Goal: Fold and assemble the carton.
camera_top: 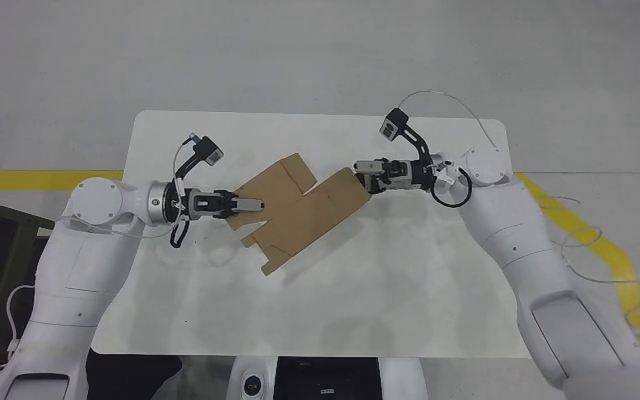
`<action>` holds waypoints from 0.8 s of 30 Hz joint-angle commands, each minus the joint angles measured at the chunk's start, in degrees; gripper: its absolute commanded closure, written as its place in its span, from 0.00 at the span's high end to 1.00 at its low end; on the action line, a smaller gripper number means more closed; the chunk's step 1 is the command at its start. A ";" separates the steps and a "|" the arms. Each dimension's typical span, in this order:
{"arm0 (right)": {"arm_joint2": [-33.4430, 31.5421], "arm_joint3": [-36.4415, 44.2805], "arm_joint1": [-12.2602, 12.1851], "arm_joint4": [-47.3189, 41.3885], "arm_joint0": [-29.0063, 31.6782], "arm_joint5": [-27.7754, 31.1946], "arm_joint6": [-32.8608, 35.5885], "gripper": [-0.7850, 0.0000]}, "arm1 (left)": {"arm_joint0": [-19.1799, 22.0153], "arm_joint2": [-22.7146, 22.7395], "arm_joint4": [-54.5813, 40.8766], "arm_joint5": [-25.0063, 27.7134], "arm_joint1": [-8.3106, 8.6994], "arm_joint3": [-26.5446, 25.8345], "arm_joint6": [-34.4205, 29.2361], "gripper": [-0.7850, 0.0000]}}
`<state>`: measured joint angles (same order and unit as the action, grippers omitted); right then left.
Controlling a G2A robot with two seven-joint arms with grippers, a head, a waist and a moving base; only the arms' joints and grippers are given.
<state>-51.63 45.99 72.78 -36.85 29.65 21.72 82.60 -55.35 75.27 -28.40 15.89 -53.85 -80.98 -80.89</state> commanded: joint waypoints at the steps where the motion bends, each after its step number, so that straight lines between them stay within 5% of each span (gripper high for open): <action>1: 0.81 0.79 -0.07 -0.35 0.14 -0.09 0.09 1.00 | 0.06 -0.25 0.01 -0.12 -0.01 -0.06 0.23 0.00; 24: 7.60 8.14 -2.22 -2.60 -0.02 0.34 -0.34 1.00 | 0.45 -2.05 0.77 -0.10 0.11 0.38 0.83 0.00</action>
<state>-44.27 54.02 70.60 -39.32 29.71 22.01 82.31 -54.91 73.33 -27.72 15.80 -53.74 -80.67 -80.10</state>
